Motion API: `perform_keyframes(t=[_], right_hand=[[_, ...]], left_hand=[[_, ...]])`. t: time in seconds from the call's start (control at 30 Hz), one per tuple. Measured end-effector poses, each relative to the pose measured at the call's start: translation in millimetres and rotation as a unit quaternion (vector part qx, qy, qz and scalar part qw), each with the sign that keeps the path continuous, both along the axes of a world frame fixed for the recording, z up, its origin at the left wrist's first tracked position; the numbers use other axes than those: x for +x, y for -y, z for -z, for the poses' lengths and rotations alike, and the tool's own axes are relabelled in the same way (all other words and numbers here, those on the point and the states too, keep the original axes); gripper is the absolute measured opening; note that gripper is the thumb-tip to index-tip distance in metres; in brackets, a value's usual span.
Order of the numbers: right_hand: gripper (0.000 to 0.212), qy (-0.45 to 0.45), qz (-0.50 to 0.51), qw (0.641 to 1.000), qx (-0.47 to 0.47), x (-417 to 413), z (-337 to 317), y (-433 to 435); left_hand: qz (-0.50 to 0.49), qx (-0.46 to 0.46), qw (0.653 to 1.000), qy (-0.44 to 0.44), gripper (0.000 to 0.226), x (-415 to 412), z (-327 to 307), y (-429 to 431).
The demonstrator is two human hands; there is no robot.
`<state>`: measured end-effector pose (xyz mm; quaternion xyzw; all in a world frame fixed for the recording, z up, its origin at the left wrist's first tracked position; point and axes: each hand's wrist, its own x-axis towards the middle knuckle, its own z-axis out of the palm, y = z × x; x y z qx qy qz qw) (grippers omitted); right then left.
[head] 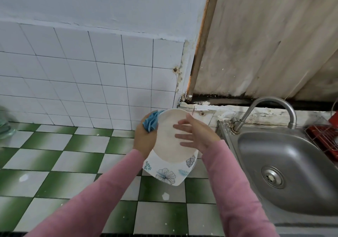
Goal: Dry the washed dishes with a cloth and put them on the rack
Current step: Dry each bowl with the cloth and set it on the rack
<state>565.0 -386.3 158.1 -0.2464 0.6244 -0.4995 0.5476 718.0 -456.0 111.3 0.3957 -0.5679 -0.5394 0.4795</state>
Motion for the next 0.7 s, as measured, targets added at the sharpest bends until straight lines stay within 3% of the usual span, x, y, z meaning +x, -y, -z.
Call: perform_keyframes(t=[0.07,0.2,0.27,0.33,0.4,0.47,0.57,0.7], right_hand=[[0.037,-0.074,0.03,0.996,-0.034,-7,8,-7],[0.032,-0.093,0.249,0.962,-0.066,-18,35,-14],[0.036,0.003,0.269,0.963,-0.02,-18,50,-16],[0.056,0.205,0.203,0.957,0.016,-11,66,-17],[0.065,0.352,0.117,0.928,-0.015,3,78,-19],[0.048,0.406,0.083,0.907,-0.077,14,82,-17],[0.05,0.47,0.084,0.871,-0.114,26,80,-19],[0.057,0.479,0.1,0.862,-0.13,18,84,-21]], left_hand=[[-0.069,0.056,0.996,-0.01,0.019,3,4,5],[-0.099,0.147,0.983,-0.053,0.015,10,7,16],[-0.066,0.187,0.977,-0.079,0.018,12,5,16],[-0.027,0.223,0.969,-0.106,0.027,10,1,15],[0.008,0.23,0.966,-0.113,0.029,6,-1,13],[0.02,0.195,0.978,-0.07,0.025,1,1,10],[0.036,0.15,0.987,-0.037,0.028,-1,-1,5],[0.086,0.165,0.977,-0.103,0.042,4,-4,4]])
